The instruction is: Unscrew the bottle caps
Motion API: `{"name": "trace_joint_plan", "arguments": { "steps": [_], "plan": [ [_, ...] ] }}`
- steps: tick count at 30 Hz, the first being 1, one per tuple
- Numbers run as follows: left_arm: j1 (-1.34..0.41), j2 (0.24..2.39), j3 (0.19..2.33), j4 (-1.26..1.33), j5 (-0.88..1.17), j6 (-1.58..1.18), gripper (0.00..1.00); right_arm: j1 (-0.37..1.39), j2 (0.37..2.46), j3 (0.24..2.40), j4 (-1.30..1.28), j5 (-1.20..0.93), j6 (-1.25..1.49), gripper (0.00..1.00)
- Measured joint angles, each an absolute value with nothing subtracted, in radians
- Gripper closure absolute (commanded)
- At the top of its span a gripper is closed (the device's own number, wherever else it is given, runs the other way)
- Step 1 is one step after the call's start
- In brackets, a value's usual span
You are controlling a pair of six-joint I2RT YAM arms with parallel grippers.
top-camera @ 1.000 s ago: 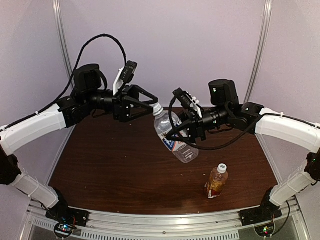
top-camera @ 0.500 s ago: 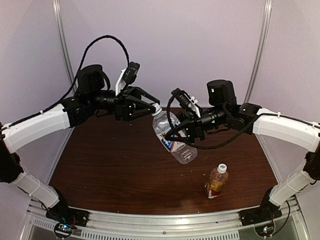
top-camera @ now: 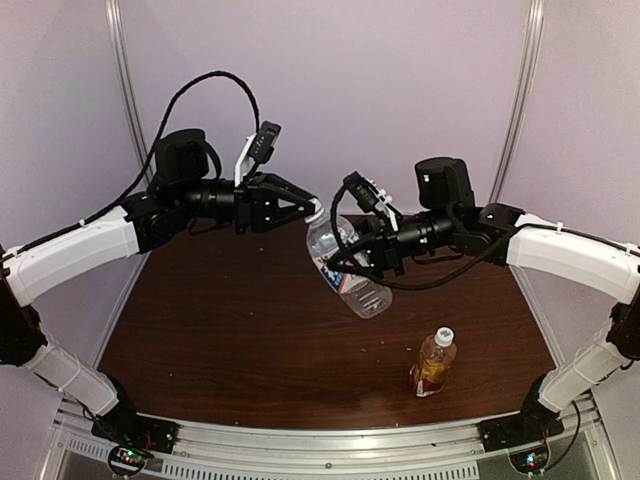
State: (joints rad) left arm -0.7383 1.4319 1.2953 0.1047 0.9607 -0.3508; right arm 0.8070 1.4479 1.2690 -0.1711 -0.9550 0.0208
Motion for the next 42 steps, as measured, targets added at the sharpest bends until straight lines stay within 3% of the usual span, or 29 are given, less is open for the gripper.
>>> {"name": "trace_joint_plan", "arguments": {
  "steps": [13,20,28,34,38,42],
  "plan": [
    [-0.764,1.435,1.337,0.003,0.575,-0.618,0.99,0.813,1.448,1.273,-0.154,-0.614,0.003,0.54],
    [-0.78,1.45,1.345,-0.006,0.45,-0.718,0.81,0.83,1.448,1.262,-0.139,-0.487,0.003,0.54],
    [-0.773,1.464,1.351,-0.006,0.466,-0.728,0.43,0.825,1.448,1.25,-0.137,-0.478,-0.005,0.52],
    [-0.744,1.444,1.348,0.003,0.525,-0.668,0.19,0.81,1.44,1.232,-0.138,-0.53,-0.031,0.42],
    [-0.738,1.396,1.34,0.022,0.589,-0.58,0.13,0.802,1.428,1.23,-0.147,-0.62,-0.05,0.4],
    [-0.738,1.358,1.34,0.041,0.68,-0.491,0.14,0.8,1.421,1.23,-0.152,-0.73,-0.057,0.41]
  ]
}}
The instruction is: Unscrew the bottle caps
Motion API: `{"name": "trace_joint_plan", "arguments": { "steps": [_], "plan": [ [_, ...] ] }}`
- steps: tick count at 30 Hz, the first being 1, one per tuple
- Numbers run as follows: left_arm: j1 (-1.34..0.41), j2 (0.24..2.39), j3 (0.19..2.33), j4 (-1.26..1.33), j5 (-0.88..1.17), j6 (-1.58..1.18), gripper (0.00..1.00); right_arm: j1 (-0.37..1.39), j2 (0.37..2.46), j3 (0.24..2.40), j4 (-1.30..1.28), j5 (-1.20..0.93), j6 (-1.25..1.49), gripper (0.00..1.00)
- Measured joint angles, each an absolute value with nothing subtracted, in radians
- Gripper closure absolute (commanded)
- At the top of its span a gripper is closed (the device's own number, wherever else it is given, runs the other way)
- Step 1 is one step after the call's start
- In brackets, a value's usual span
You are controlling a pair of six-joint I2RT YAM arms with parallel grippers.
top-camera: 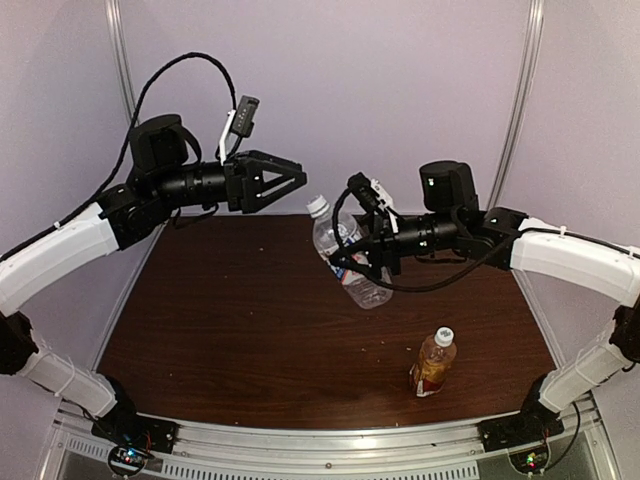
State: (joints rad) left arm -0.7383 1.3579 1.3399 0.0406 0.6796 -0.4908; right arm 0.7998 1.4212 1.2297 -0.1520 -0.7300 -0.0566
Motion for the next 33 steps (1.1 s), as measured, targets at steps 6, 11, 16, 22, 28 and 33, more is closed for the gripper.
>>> {"name": "trace_joint_plan", "arguments": {
  "steps": [6,11,16,22,28,33],
  "plan": [
    [-0.738,1.349,1.34,0.064,0.815,-0.404,0.18,0.8,1.422,1.242,-0.162,-0.913,-0.052,0.45],
    [-0.738,1.365,1.341,0.09,0.91,-0.362,0.23,0.8,1.435,1.254,-0.141,-1.024,-0.026,0.46],
    [-0.739,1.414,1.341,0.123,0.974,-0.357,0.3,0.8,1.456,1.257,-0.118,-1.083,0.006,0.46],
    [-0.744,1.443,1.341,0.134,1.008,-0.357,0.39,0.8,1.473,1.259,-0.103,-1.094,0.031,0.46],
    [-0.75,1.445,1.341,0.135,1.024,-0.357,0.44,0.8,1.476,1.26,-0.088,-1.095,0.041,0.47],
    [-0.754,1.445,1.328,0.141,1.025,-0.357,0.5,0.8,1.476,1.26,-0.066,-1.095,0.059,0.48]
  ]
}}
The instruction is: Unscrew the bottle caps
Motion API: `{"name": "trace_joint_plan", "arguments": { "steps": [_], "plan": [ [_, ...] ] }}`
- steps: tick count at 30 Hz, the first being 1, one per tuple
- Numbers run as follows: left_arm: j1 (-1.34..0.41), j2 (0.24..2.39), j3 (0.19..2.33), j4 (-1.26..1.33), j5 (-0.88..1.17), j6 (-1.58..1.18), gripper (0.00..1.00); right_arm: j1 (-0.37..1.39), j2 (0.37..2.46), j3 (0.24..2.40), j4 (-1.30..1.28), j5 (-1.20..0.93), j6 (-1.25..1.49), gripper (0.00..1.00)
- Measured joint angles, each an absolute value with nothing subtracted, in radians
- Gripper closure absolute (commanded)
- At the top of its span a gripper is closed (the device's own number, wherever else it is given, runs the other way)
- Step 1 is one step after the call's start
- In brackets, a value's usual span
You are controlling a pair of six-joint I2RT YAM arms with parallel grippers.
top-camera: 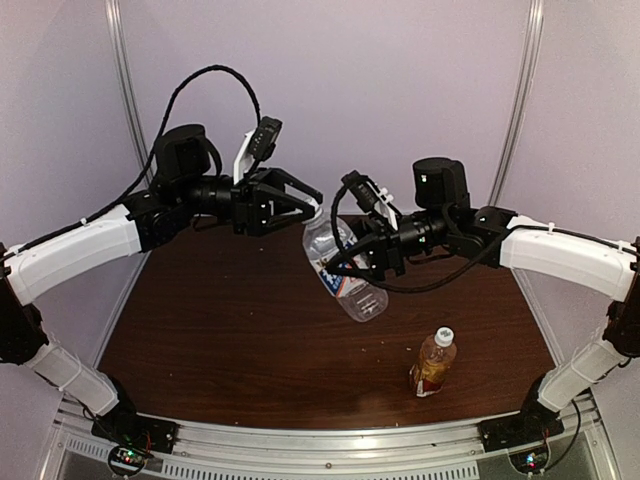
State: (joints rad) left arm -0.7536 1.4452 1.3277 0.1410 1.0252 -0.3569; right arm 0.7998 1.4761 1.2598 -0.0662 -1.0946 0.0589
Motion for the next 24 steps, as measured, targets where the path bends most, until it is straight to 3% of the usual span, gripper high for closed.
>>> {"name": "trace_joint_plan", "arguments": {
  "steps": [14,24],
  "plan": [
    [-0.754,1.444,1.311,0.161,0.998,-0.366,0.75,0.797,1.476,1.26,-0.054,-1.076,0.06,0.51],
    [-0.76,1.421,1.298,0.12,0.774,-0.469,0.81,0.795,1.474,1.26,-0.051,-0.883,0.037,0.55]
  ]
}}
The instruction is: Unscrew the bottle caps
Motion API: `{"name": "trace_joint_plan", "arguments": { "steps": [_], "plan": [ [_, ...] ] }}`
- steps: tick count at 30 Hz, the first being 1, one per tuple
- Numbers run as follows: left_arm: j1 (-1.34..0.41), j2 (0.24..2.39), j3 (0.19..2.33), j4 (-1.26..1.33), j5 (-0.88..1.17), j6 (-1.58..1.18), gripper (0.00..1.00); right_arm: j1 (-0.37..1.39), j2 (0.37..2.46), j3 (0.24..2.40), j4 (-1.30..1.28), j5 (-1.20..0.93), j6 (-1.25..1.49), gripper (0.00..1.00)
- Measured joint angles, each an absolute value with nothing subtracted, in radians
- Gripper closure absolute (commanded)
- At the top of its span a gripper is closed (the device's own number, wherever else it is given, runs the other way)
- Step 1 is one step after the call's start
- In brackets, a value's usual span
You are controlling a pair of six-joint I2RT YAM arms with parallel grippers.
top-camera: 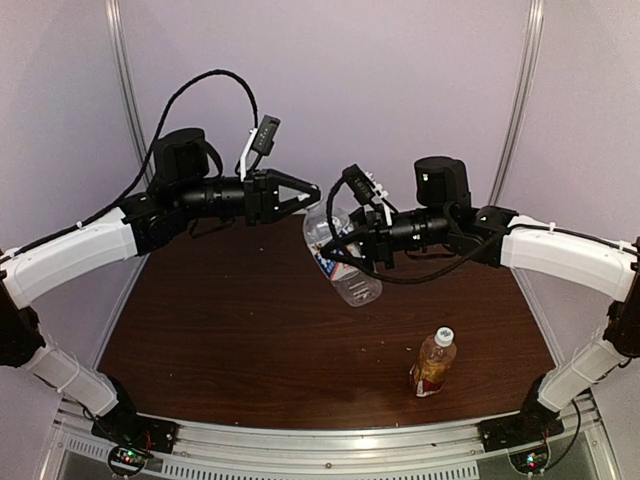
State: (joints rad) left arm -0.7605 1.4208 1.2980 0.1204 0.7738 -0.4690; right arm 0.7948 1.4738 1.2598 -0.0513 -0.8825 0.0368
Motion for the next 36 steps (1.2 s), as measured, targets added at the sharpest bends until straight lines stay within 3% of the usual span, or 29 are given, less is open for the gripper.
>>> {"name": "trace_joint_plan", "arguments": {
  "steps": [6,11,28,32,36],
  "plan": [
    [-0.809,1.418,1.333,0.022,0.509,-0.566,0.81,0.797,1.467,1.256,-0.054,-0.73,0.021,0.56],
    [-0.839,1.42,1.353,-0.002,0.409,-0.603,0.79,0.807,1.446,1.235,-0.033,-0.664,0.021,0.57],
    [-0.843,1.41,1.327,0.048,0.411,-0.612,0.28,0.805,1.417,1.187,-0.017,-0.658,-0.004,0.57],
    [-0.828,1.378,1.287,0.081,0.471,-0.593,0.21,0.799,1.415,1.184,-0.005,-0.693,-0.004,0.55],
    [-0.796,1.345,1.266,0.109,0.572,-0.556,0.19,0.793,1.411,1.173,0.024,-0.757,-0.004,0.52]
  ]
}}
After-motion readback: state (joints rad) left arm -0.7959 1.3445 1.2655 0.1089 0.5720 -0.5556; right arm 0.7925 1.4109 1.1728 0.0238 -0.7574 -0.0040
